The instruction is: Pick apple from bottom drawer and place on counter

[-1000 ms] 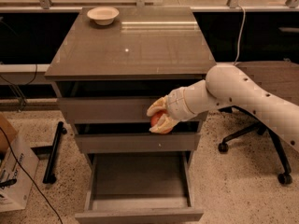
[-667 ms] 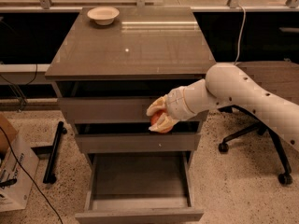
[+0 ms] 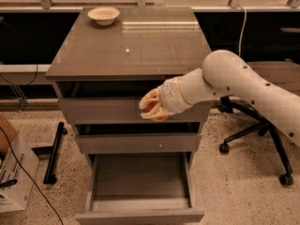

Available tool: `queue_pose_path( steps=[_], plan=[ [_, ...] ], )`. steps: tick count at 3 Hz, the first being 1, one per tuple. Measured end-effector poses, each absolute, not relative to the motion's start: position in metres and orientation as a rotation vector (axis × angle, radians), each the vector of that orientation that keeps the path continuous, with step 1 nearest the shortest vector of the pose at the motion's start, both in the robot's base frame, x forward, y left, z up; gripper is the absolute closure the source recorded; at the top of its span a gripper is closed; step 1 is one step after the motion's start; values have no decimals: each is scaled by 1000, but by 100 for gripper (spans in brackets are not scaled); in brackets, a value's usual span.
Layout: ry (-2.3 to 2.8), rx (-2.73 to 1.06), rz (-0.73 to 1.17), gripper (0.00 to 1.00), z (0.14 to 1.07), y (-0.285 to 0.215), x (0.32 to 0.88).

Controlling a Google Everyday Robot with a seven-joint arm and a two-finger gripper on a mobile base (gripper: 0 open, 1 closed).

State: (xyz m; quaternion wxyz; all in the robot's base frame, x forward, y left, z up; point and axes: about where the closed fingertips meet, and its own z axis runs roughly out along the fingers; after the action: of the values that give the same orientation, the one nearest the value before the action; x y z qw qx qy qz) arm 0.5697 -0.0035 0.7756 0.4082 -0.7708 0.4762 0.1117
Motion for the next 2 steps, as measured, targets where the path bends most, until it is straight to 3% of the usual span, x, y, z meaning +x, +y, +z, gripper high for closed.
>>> queue_pose_path(
  steps=[2],
  plan=[
    [908, -2022, 167, 100, 864, 27, 560]
  ],
)
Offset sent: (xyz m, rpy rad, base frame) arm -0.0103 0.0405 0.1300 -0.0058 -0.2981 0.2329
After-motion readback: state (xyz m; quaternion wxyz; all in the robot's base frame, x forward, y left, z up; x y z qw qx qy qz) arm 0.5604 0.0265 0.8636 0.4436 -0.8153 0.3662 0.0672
